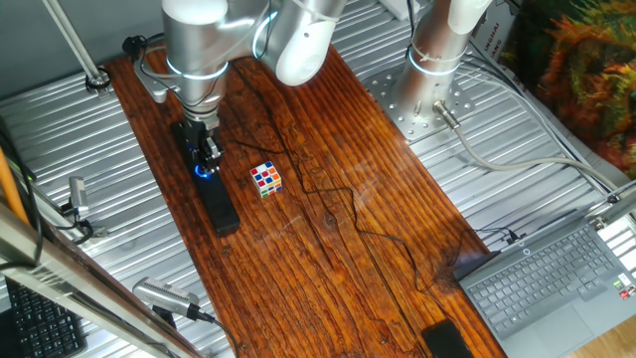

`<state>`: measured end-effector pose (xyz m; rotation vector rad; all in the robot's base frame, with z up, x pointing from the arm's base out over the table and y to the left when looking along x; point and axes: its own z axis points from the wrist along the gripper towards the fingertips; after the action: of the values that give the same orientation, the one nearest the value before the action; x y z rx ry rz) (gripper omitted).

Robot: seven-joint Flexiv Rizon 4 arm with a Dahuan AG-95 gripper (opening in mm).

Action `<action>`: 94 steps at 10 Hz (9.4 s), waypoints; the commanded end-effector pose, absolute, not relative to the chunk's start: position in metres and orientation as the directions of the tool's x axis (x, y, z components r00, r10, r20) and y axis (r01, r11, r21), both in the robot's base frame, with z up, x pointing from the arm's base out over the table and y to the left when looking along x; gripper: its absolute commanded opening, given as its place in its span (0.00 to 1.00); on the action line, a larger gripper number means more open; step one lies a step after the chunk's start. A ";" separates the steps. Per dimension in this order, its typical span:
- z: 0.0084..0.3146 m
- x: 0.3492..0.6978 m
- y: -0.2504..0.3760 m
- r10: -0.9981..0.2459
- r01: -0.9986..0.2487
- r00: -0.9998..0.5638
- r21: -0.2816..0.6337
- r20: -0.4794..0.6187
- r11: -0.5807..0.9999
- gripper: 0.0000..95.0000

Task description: Turn the knob to increase the volume of the speaker

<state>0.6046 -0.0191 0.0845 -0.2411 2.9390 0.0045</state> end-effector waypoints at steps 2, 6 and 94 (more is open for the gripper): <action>0.084 0.604 -0.020 -0.157 -0.158 -0.967 -0.014 -0.199 0.987 0.40; 0.083 0.604 -0.020 -0.151 -0.151 -0.966 -0.016 -0.210 0.988 0.40; 0.073 0.605 -0.022 -0.130 -0.130 -0.965 -0.017 -0.228 0.991 0.40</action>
<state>0.6039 -0.0222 0.0729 -0.1929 2.9025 -0.0021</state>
